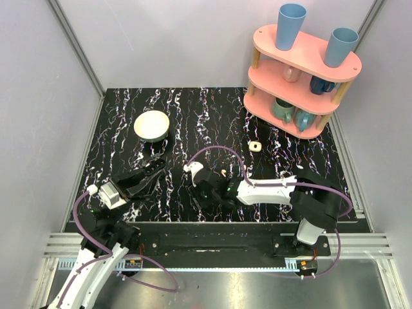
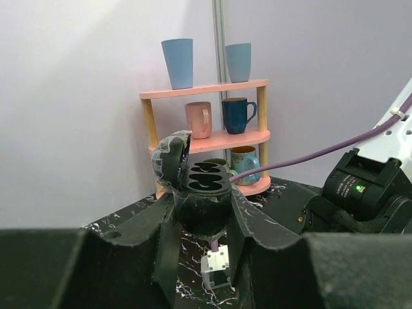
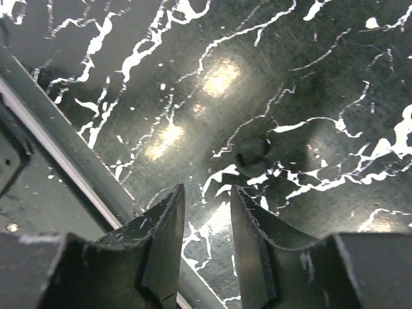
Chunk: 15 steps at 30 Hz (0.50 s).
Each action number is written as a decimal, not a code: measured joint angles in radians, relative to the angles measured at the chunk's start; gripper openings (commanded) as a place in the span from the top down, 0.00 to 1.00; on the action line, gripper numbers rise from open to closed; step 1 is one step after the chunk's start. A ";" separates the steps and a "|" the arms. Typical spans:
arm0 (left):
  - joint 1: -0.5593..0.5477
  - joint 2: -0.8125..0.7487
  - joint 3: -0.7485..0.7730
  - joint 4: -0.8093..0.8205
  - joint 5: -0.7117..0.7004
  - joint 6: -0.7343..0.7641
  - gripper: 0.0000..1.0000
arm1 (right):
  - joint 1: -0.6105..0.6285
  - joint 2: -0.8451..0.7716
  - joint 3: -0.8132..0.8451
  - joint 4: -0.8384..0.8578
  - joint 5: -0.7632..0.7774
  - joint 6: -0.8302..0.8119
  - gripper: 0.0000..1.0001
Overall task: Insert the wireless bluetooth earbuds into the charging case
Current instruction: Pick up the right earbud from the center of the board.
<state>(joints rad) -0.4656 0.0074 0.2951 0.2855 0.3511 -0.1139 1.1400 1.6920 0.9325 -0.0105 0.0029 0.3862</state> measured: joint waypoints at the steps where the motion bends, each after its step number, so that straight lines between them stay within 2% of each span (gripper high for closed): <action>1: 0.000 0.000 0.000 0.000 0.000 0.000 1.00 | 0.000 0.001 0.001 -0.010 0.010 -0.012 0.58; 15: 0.002 0.000 0.000 0.000 0.000 0.000 1.00 | 0.000 0.064 0.056 -0.047 0.058 -0.081 0.58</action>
<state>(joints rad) -0.4637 0.0074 0.2951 0.2855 0.3511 -0.1139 1.1400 1.7557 0.9882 -0.0574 0.0605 0.3050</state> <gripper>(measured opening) 0.330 0.424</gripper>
